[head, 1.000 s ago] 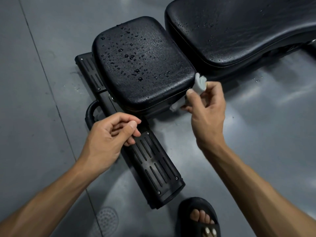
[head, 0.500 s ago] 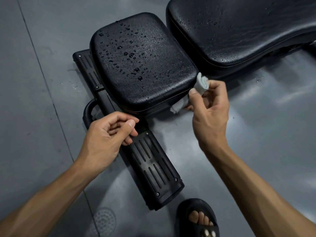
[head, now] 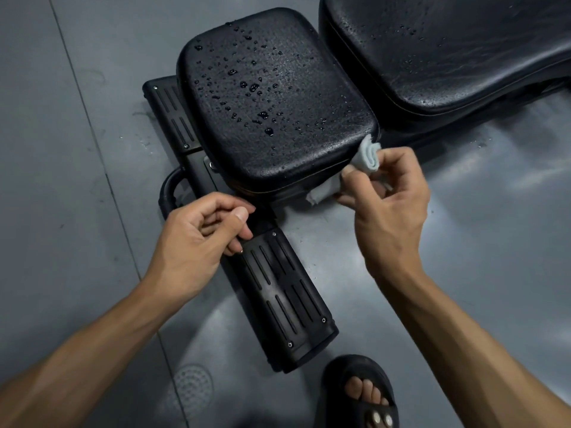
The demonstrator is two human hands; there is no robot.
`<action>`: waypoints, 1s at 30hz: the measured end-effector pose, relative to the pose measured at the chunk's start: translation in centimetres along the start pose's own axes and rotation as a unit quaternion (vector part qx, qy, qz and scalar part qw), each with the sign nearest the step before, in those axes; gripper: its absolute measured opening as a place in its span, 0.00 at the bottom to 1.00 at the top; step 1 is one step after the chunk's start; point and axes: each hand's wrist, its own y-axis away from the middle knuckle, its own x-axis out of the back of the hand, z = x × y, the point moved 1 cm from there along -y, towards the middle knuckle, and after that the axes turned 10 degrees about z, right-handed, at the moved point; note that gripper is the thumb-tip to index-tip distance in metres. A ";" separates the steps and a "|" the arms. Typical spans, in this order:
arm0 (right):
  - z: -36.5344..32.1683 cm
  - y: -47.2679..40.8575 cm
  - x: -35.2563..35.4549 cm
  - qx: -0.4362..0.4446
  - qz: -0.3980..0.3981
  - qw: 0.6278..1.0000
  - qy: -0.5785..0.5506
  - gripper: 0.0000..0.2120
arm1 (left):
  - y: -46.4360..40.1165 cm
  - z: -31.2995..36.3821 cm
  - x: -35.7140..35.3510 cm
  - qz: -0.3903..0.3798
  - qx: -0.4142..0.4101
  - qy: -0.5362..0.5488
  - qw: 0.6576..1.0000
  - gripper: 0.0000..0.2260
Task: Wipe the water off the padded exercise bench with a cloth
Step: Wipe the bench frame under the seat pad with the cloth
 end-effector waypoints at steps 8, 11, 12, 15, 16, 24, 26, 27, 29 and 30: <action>-0.5 3.3 -1.9 0.053 -0.106 0.993 0.025 0.08 | -0.5 -0.5 0.1 0.015 0.001 -0.002 1.000 0.04; -0.4 0.6 -0.6 0.041 -0.038 0.998 0.016 0.10 | -0.6 -0.7 0.3 0.016 0.004 -0.002 1.000 0.05; -0.4 -0.2 -0.2 0.035 -0.013 0.999 0.013 0.11 | -0.6 -0.7 0.5 0.016 0.002 -0.004 1.000 0.04; -0.7 0.1 -1.0 0.049 0.002 0.999 0.019 0.11 | -0.9 -0.5 1.0 0.024 -0.005 -0.011 1.000 0.05; -0.8 1.0 -1.7 0.061 -0.016 0.998 0.021 0.10 | -0.9 -0.5 1.2 0.028 -0.008 -0.011 1.000 0.05; -0.8 4.0 -3.6 0.142 -0.150 0.977 0.049 0.08 | -1.3 -0.5 1.5 0.035 -0.014 0.004 0.999 0.12; -0.7 2.2 -2.4 0.130 -0.086 0.986 0.054 0.11 | -1.4 -0.5 1.8 0.041 -0.014 0.005 0.999 0.11; -0.8 1.3 -1.9 0.126 -0.050 0.989 0.058 0.12 | -1.4 -0.5 1.9 0.043 -0.013 0.005 0.999 0.11; -1.0 0.5 -1.4 0.133 -0.008 0.988 0.072 0.11 | -1.5 -0.4 2.2 0.048 -0.013 0.005 0.999 0.10; -1.2 0.7 -1.7 0.143 -0.011 0.987 0.078 0.10 | -1.6 -0.4 2.2 0.049 -0.012 0.007 0.999 0.10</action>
